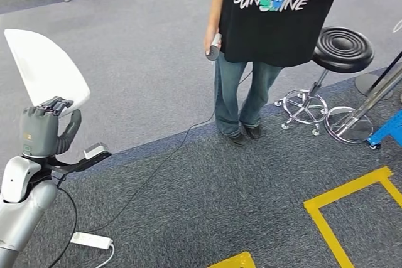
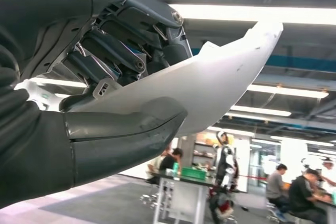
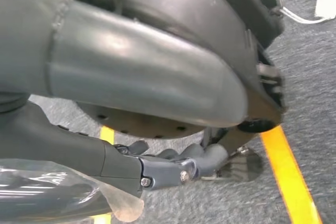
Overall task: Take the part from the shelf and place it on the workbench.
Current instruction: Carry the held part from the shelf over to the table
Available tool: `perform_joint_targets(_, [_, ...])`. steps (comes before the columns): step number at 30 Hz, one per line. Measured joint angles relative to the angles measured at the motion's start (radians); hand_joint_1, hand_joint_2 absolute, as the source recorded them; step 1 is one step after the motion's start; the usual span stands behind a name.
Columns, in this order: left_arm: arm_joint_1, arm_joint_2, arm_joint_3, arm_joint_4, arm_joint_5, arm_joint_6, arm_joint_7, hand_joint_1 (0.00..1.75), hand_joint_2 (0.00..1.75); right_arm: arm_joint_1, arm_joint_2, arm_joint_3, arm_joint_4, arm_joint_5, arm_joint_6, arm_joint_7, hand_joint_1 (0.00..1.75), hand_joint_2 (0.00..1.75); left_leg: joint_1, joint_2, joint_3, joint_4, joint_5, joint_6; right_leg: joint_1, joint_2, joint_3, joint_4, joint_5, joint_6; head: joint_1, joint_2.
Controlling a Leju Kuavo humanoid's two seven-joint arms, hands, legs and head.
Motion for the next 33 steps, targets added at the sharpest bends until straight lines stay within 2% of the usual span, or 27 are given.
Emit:
perform_joint_targets(1, [0.002, 0.001, 0.0, 0.0, -0.001, 0.0, 0.0, 1.75, 1.75, 0.0, 0.0, 0.0, -0.001, 0.0, 0.0, 0.0, 0.0, 0.0, 0.003, -0.013, -0.003, -0.001, 0.001, -0.005, 0.001, -0.012, 0.004, -0.001, 0.0, -0.005, 0.0, 0.0])
perform_joint_targets(2, [0.004, 0.003, 0.0, 0.0, -0.003, 0.0, 0.0, 1.75, 1.75, 0.0, 0.0, 0.0, -0.003, 0.001, -0.001, 0.0, 0.0, 0.0, 0.004, -0.008, -0.005, 0.003, -0.001, -0.01, 0.001, -0.025, 0.007, -0.004, 0.001, -0.011, 0.001, 0.0])
perform_joint_targets(4, [0.004, 0.006, 0.001, 0.0, -0.005, 0.0, 0.002, 1.75, 1.75, 0.0, -0.002, -0.001, -0.005, 0.001, -0.002, 0.0, 0.0, 0.0, 0.001, 0.044, -0.028, 0.055, -0.031, -0.019, 0.0, -0.051, 0.016, -0.011, 0.001, -0.024, -0.004, 0.0])
perform_joint_targets(5, [0.004, 0.006, 0.001, 0.0, -0.006, 0.0, 0.002, 1.75, 1.75, 0.001, -0.004, -0.001, -0.006, 0.001, -0.004, 0.0, 0.0, 0.0, 0.001, 0.081, -0.054, 0.112, -0.06, -0.023, 0.003, -0.064, 0.02, -0.012, -0.001, -0.029, -0.006, 0.0])
perform_joint_targets(6, [0.004, 0.005, 0.001, 0.0, -0.006, -0.001, 0.003, 1.75, 1.75, 0.002, -0.005, -0.001, -0.007, 0.001, -0.004, 0.0, 0.0, 0.0, 0.003, 0.106, -0.088, 0.183, -0.092, -0.026, 0.005, -0.078, 0.022, -0.013, -0.004, -0.033, -0.009, 0.0])
perform_joint_targets(7, [0.006, 0.004, 0.001, 0.0, -0.007, -0.001, 0.003, 1.75, 1.75, 0.004, -0.005, -0.001, -0.007, 0.001, -0.005, 0.0, 0.0, 0.0, 0.006, 0.116, -0.121, 0.247, -0.115, -0.029, 0.008, -0.093, 0.024, -0.012, -0.006, -0.034, -0.009, 0.0])
perform_joint_targets(8, [0.008, 0.004, 0.001, 0.0, -0.007, -0.002, 0.004, 1.75, 1.75, 0.005, -0.005, -0.001, -0.007, 0.001, -0.005, 0.0, 0.0, 0.0, 0.008, 0.119, -0.141, 0.286, -0.123, -0.03, 0.009, -0.107, 0.027, -0.012, -0.01, -0.035, -0.01, 0.0])
perform_joint_targets(9, [0.01, 0.004, 0.001, 0.0, -0.007, -0.002, 0.004, 1.75, 1.75, 0.006, -0.005, -0.001, -0.007, 0.002, -0.006, 0.0, 0.0, 0.0, 0.009, 0.12, -0.144, 0.288, -0.112, -0.03, 0.011, -0.121, 0.029, -0.012, -0.013, -0.035, -0.01, 0.0])
perform_joint_targets(10, [0.011, 0.004, 0.001, 0.0, -0.008, -0.003, 0.004, 1.75, 1.75, 0.006, -0.005, -0.001, -0.007, 0.002, -0.006, 0.0, 0.0, 0.0, 0.009, 0.124, -0.126, 0.25, -0.083, -0.028, 0.012, -0.134, 0.034, -0.012, -0.017, -0.035, -0.01, 0.0])
perform_joint_targets(11, [0.011, 0.004, 0.002, 0.0, -0.008, -0.003, 0.005, 1.75, 1.75, 0.006, -0.005, -0.001, -0.007, 0.002, -0.007, 0.0, 0.0, 0.0, 0.006, 0.139, -0.092, 0.182, -0.044, -0.023, 0.014, -0.147, 0.039, -0.012, -0.021, -0.033, -0.01, 0.0])
perform_joint_targets(12, [0.01, 0.004, 0.003, 0.0, -0.009, -0.003, 0.006, 1.75, 1.75, 0.006, -0.005, -0.002, -0.008, 0.003, -0.008, 0.0, 0.0, 0.0, -0.001, 0.169, -0.056, 0.112, -0.017, -0.017, 0.016, -0.159, 0.045, -0.012, -0.026, -0.031, -0.009, 0.0])
perform_joint_targets(14, [0.007, 0.003, 0.006, -0.001, -0.009, -0.005, 0.008, 1.75, 1.75, 0.005, -0.005, -0.002, -0.009, 0.004, -0.011, 0.001, 0.0, 0.0, -0.016, 0.216, -0.011, 0.02, 0.004, -0.004, 0.022, -0.181, 0.052, -0.012, -0.035, -0.022, -0.009, 0.0])
perform_joint_targets(15, [0.005, 0.003, 0.008, -0.001, -0.01, -0.007, 0.009, 1.75, 1.75, 0.005, -0.005, -0.003, -0.01, 0.006, -0.013, 0.001, 0.0, 0.0, -0.022, 0.222, -0.009, 0.011, -0.001, 0.001, 0.023, -0.194, 0.054, -0.013, -0.038, -0.017, -0.009, 0.0])
perform_joint_targets(17, [0.005, 0.006, 0.01, -0.003, -0.013, -0.01, 0.012, 1.75, 1.75, 0.004, -0.006, -0.004, -0.012, 0.009, -0.016, 0.002, 0.0, 0.0, -0.022, 0.195, -0.008, 0.001, 0.001, 0.01, 0.022, -0.211, 0.058, -0.015, -0.046, -0.007, -0.009, 0.0])
perform_joint_targets(18, [0.004, 0.006, 0.011, -0.003, -0.014, -0.012, 0.013, 1.75, 1.75, 0.003, -0.006, -0.005, -0.014, 0.011, -0.017, 0.002, 0.0, 0.0, -0.019, 0.181, -0.006, -0.005, 0.004, 0.016, 0.02, -0.194, 0.054, -0.005, -0.055, -0.002, -0.009, 0.0])
perform_joint_targets(19, [0.001, 0.006, 0.012, -0.004, -0.015, -0.013, 0.014, 1.75, 1.75, 0.002, -0.006, -0.006, -0.015, 0.012, -0.019, 0.002, 0.0, 0.0, -0.015, 0.168, -0.003, -0.01, 0.006, 0.022, 0.018, -0.165, 0.041, 0.023, -0.071, 0.002, -0.006, 0.0])
perform_joint_targets(21, [-0.003, 0.004, 0.012, -0.005, -0.017, -0.015, 0.015, 1.75, 1.75, 0.002, -0.007, -0.008, -0.015, 0.014, -0.021, 0.003, 0.0, 0.0, -0.01, 0.142, 0.0, -0.013, 0.007, 0.029, 0.014, -0.101, -0.023, 0.143, -0.123, 0.009, -0.001, 0.0])
perform_joint_targets(22, [-0.003, 0.001, 0.011, -0.005, -0.018, -0.015, 0.015, 1.75, 1.75, 0.004, -0.007, -0.008, -0.015, 0.015, -0.021, 0.004, 0.0, 0.0, -0.01, 0.127, 0.0, -0.013, 0.006, 0.03, 0.013, -0.088, -0.064, 0.214, -0.146, 0.011, 0.0, 0.0])
perform_joint_targets(23, [-0.003, -0.001, 0.01, -0.005, -0.019, -0.016, 0.015, 1.75, 1.75, 0.005, -0.007, -0.008, -0.015, 0.016, -0.022, 0.006, 0.0, 0.0, -0.01, 0.111, 0.0, -0.012, 0.006, 0.031, 0.012, -0.084, -0.099, 0.265, -0.154, 0.013, 0.0, 0.0])
perform_joint_targets(24, [-0.002, -0.002, 0.008, -0.005, -0.021, -0.016, 0.015, 1.75, 1.75, 0.007, -0.007, -0.008, -0.015, 0.017, -0.022, 0.007, 0.0, 0.0, -0.009, 0.095, 0.001, -0.012, 0.005, 0.031, 0.012, -0.082, -0.118, 0.279, -0.142, 0.014, 0.0, 0.0])
perform_joint_targets(25, [-0.001, -0.004, 0.007, -0.005, -0.023, -0.017, 0.015, 1.75, 1.75, 0.007, -0.007, -0.008, -0.015, 0.018, -0.023, 0.007, 0.0, 0.0, -0.008, 0.078, 0.002, -0.01, 0.004, 0.029, 0.011, -0.08, -0.116, 0.251, -0.109, 0.015, 0.001, 0.0])
perform_joint_targets(26, [-0.002, -0.004, 0.007, -0.005, -0.024, -0.017, 0.015, 1.75, 1.75, 0.006, -0.008, -0.008, -0.015, 0.019, -0.023, 0.008, 0.0, 0.0, -0.005, 0.063, 0.004, -0.007, 0.002, 0.026, 0.009, -0.071, -0.097, 0.191, -0.064, 0.016, 0.0, 0.0])
perform_joint_targets(27, [-0.002, -0.004, 0.007, -0.005, -0.026, -0.017, 0.016, 1.75, 1.75, 0.006, -0.008, -0.008, -0.015, 0.02, -0.023, 0.008, 0.0, 0.0, -0.004, 0.049, 0.004, -0.003, -0.002, 0.021, 0.005, -0.05, -0.071, 0.123, -0.028, 0.018, 0.001, 0.0])
perform_joint_targets(28, [-0.003, -0.005, 0.007, -0.005, -0.026, -0.017, 0.016, 1.75, 1.75, 0.005, -0.008, -0.009, -0.015, 0.02, -0.023, 0.008, 0.0, 0.0, -0.003, 0.036, 0.002, 0.004, -0.005, 0.015, 0.001, -0.028, -0.043, 0.063, -0.005, 0.017, 0.0, 0.0])
perform_joint_targets(30, [-0.005, -0.005, 0.007, -0.005, -0.027, -0.018, 0.018, 1.75, 1.75, 0.005, -0.008, -0.01, -0.015, 0.021, -0.023, 0.008, 0.0, 0.0, -0.001, 0.012, -0.006, 0.011, -0.007, 0.004, -0.001, -0.003, -0.015, 0.014, -0.002, 0.011, 0.0, 0.0])
perform_joint_targets(32, [-0.003, -0.002, 0.007, -0.005, -0.028, -0.018, 0.019, 1.75, 1.75, 0.005, -0.008, -0.011, -0.015, 0.022, -0.023, 0.009, 0.0, 0.0, 0.003, -0.005, -0.011, 0.012, -0.006, -0.005, 0.001, -0.023, -0.008, 0.008, -0.002, -0.001, 0.0, 0.0])
perform_joint_targets(33, [-0.002, 0.0, 0.007, -0.005, -0.029, -0.018, 0.019, 1.75, 1.75, 0.005, -0.008, -0.012, -0.015, 0.022, -0.023, 0.009, 0.0, 0.0, 0.002, 0.007, -0.014, 0.019, -0.011, -0.009, 0.001, -0.034, -0.005, 0.007, -0.002, -0.008, -0.001, 0.0])
